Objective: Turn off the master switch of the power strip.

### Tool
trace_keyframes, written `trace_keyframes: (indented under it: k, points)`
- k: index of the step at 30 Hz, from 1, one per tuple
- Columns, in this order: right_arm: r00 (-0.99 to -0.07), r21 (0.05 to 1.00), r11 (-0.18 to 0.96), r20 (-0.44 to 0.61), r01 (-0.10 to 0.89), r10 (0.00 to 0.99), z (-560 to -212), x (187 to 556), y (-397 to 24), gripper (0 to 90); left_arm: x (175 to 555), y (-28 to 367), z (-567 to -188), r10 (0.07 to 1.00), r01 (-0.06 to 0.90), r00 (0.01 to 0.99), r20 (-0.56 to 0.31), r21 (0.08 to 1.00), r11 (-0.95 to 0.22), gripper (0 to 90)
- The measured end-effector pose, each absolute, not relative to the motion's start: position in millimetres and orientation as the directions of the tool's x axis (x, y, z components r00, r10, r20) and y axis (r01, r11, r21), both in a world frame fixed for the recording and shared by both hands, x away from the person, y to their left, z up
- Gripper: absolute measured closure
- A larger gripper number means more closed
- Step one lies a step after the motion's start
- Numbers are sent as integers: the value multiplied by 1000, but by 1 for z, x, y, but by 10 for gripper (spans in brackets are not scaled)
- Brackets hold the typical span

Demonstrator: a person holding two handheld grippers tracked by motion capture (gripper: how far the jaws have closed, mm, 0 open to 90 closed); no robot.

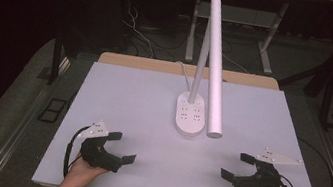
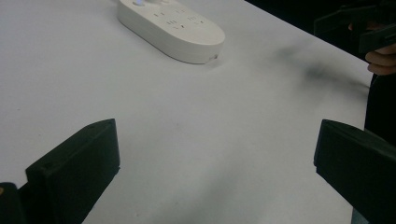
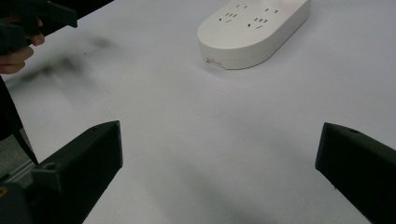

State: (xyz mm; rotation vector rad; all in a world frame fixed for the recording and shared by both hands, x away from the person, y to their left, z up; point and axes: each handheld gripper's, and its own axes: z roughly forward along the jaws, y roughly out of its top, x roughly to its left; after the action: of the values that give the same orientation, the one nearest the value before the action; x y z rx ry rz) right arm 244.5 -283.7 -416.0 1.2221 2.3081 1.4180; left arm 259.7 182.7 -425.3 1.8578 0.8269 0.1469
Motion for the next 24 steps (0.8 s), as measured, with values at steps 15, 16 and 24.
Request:
trace_keyframes:
  k: [15,16,24]
  points:
    - [-648,803,210,263,558,715,-416,242,-287,0,260,181,-421,616,472,744,-261,856,-208,0]
    - [-648,803,210,263,558,715,-416,242,-287,0,261,181,-421,616,475,743,-264,856,-206,0]
    - [-643,804,199,271,561,716,-415,241,-289,0,262,182,-419,622,474,740,-256,855,-212,0]
